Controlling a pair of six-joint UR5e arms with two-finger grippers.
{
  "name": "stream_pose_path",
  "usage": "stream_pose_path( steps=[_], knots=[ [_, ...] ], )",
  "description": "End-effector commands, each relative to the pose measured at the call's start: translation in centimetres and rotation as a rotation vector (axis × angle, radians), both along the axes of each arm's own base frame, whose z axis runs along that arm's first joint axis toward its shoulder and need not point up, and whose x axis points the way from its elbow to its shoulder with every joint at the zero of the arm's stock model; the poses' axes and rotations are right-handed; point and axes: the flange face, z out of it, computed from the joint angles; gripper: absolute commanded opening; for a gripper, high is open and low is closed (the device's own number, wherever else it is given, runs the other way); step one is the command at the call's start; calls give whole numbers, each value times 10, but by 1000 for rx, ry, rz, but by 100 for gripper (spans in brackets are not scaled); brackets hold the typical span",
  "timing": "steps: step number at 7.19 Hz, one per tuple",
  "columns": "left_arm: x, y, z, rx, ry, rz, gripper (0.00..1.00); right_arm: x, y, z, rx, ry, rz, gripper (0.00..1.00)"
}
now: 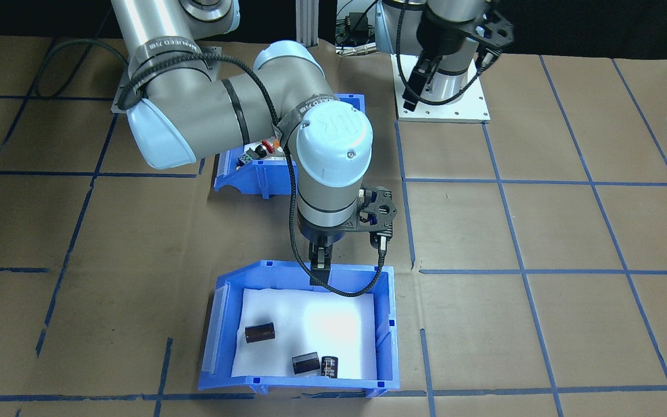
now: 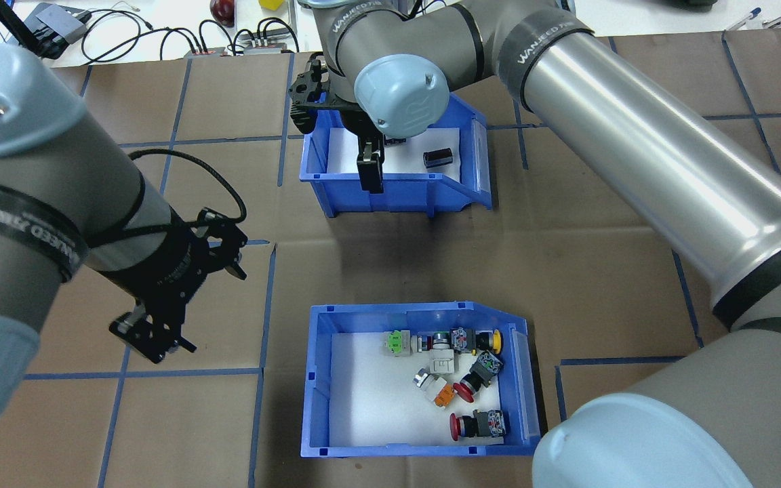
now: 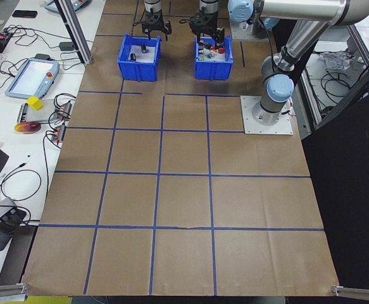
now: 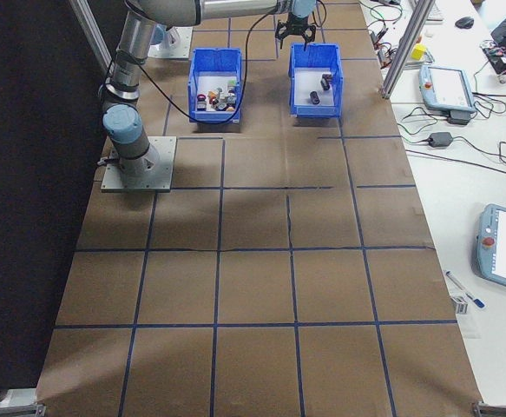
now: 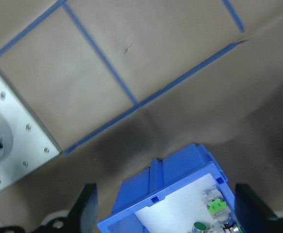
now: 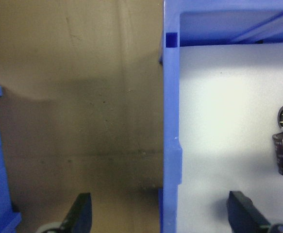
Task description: Place button box in front
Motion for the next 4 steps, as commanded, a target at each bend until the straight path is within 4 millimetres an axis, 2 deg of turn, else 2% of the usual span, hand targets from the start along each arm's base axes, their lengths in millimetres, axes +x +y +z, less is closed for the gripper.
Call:
stream_pose_path(
  steps=[1,2,3,4],
  knots=[
    [-60,46,-41,-10,-29,199,99,1,-3,-35,-73,-29,9,100],
    [-81,69,-74,-13,-27,220,99,3,-5,-58,-50,-25,1,100],
    [-100,87,-99,-31,57,307,99,5,-7,-73,-29,-20,-3,100],
    [-111,100,-106,-34,71,334,99,3,-7,-70,-37,-10,-4,81]
  ],
)
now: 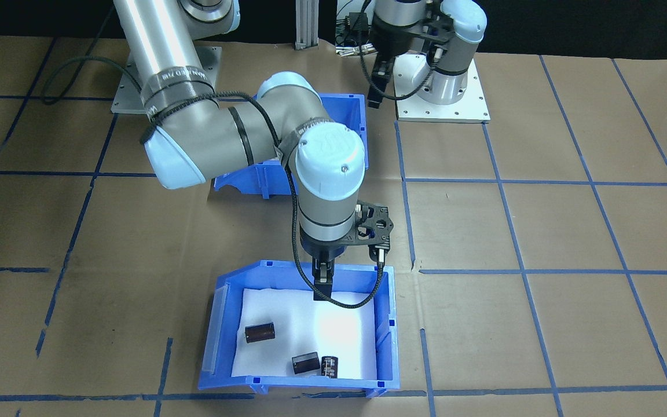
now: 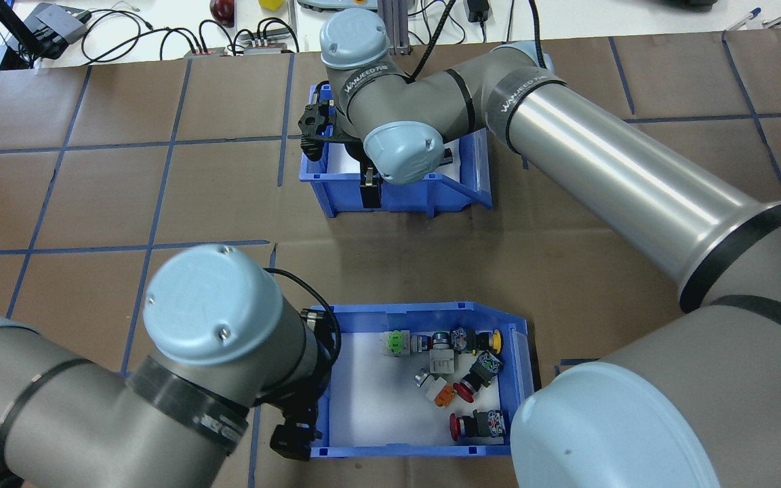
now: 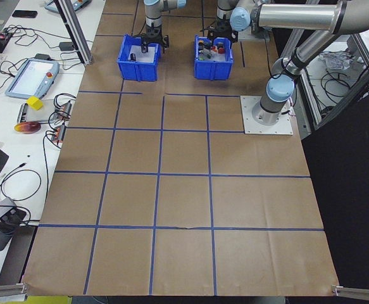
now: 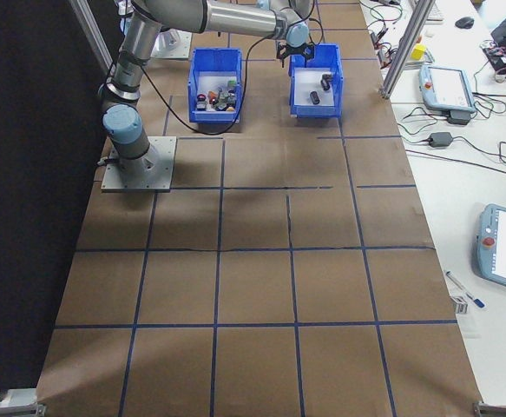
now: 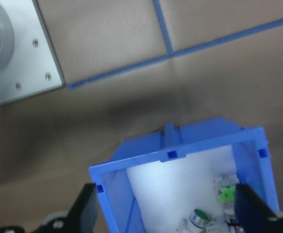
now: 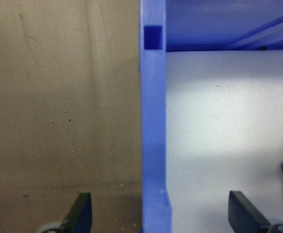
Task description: Place button box in front
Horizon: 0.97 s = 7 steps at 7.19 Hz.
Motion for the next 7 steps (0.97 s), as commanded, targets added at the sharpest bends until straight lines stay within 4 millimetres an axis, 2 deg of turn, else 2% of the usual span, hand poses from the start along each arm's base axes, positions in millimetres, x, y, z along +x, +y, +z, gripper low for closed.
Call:
stream_pose_path(
  steps=[1,3,4,6,7],
  knots=[
    [-30,32,-31,21,21,48,99,-2,0,-1,2,11,-1,46],
    [-59,47,-57,64,-27,36,99,-1,2,11,-12,4,-1,13],
    [-61,50,-63,77,-34,33,99,-2,3,20,-24,1,-1,7],
    [-66,57,-65,83,-45,52,98,-3,2,24,-33,2,-3,5],
    [-70,54,-74,91,-62,54,98,-6,1,41,-62,-1,-7,4]
  ],
)
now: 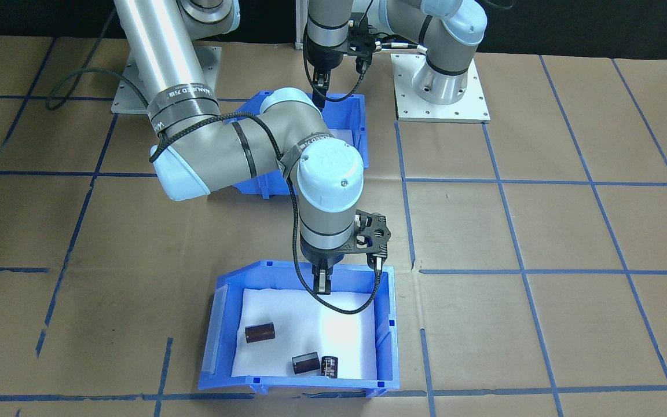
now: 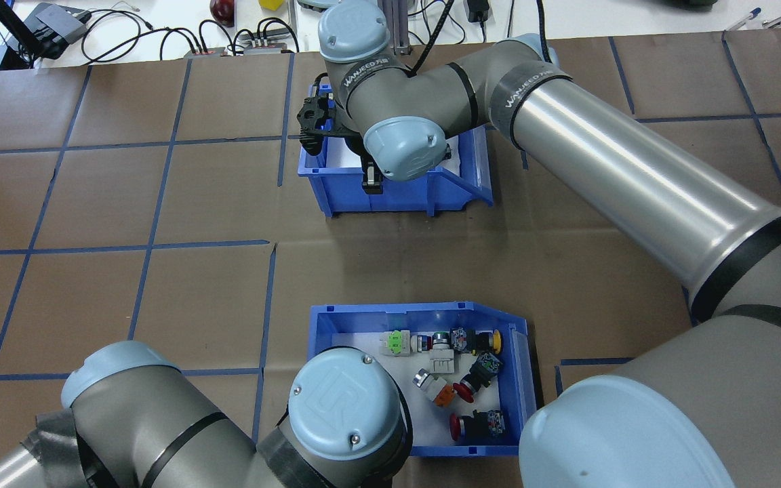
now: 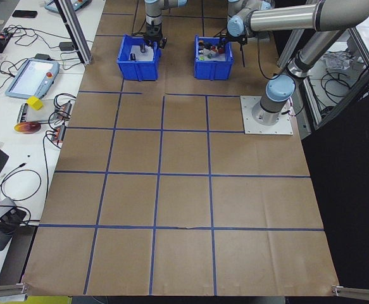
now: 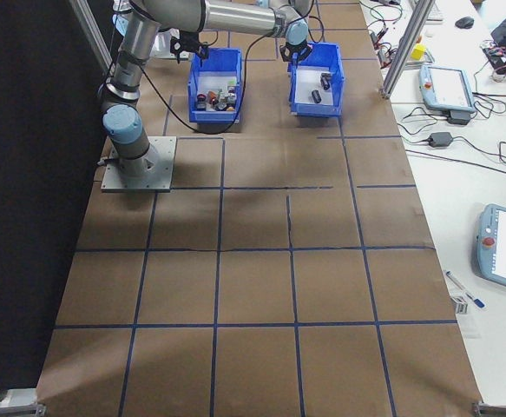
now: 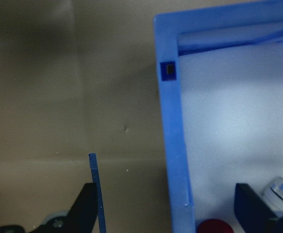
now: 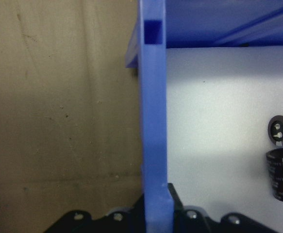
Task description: Place button box in front
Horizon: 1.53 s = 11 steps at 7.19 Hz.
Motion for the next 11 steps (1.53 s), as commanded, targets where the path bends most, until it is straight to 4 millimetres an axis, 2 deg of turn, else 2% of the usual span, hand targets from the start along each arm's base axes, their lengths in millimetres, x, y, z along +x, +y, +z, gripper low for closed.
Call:
stream_pose_path(
  steps=[1,2,3,4,6,8,9,10,11],
  knots=[
    [-8,-10,-17,-29,-20,4,98,-18,-5,36,-63,22,-16,4],
    [-10,-16,-27,-36,-47,9,97,-43,-11,52,-79,22,-35,4],
    [-11,-15,-31,-33,-52,21,91,-85,-29,66,-94,34,-31,4],
    [-10,-14,-31,-36,-51,21,81,-130,-45,76,-103,48,0,4],
    [-11,-15,-32,-37,-47,28,51,-228,-63,93,-105,78,61,4],
    [-14,-17,-29,-64,-11,77,9,-308,-48,105,-94,92,88,4],
    [-12,-13,-34,-110,32,81,0,-345,-32,108,-82,98,107,4],
    [-5,-8,-25,-187,83,68,0,-380,-17,109,-78,65,104,4],
    [0,-14,-10,-227,91,71,0,-412,-3,109,-72,54,86,4]
  ],
)
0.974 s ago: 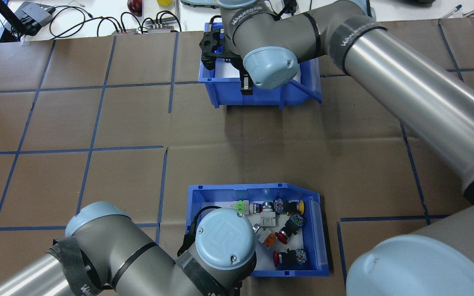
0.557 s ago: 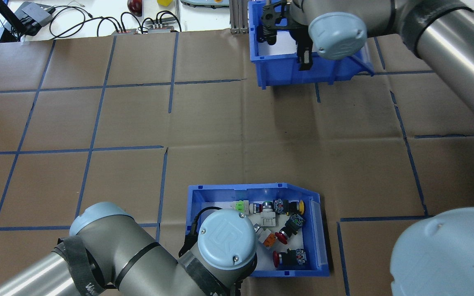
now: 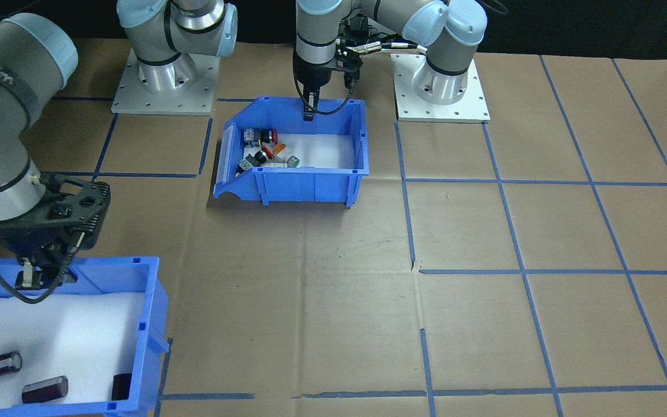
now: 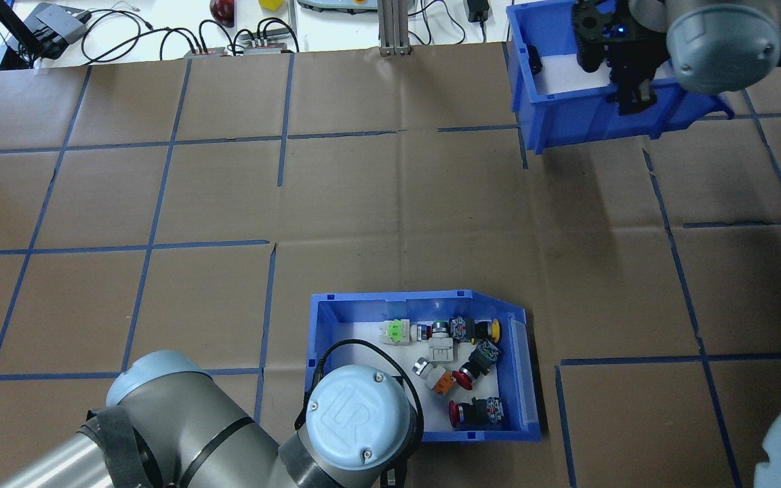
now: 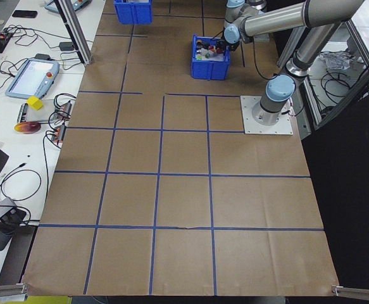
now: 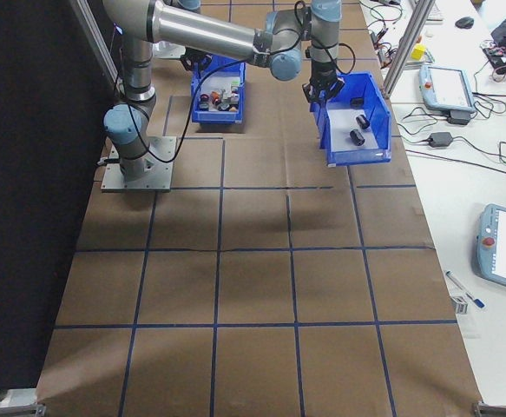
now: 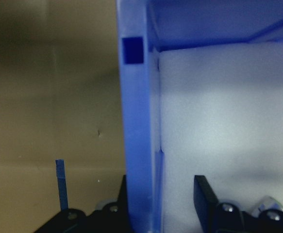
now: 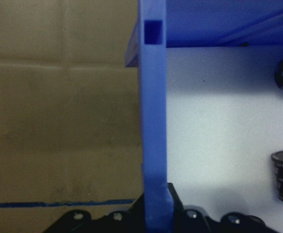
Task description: Place button box in front
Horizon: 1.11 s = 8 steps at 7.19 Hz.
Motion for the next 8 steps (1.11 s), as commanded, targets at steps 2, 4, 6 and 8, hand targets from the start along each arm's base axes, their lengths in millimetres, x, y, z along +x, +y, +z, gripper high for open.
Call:
stream_pose_path(
  steps=[2,4,6,8],
  knots=[
    [27,-46,46,-100,-11,-75,0,-55,55,-10,39,-26,-21,4],
    [54,-133,59,-85,-11,-88,0,-59,90,-23,69,-25,-49,5],
    [33,-221,61,-90,-2,-72,0,-59,114,-26,78,-32,-64,5],
    [3,-328,45,-111,-5,-51,0,-57,120,-34,92,-41,-59,5]
  ],
)
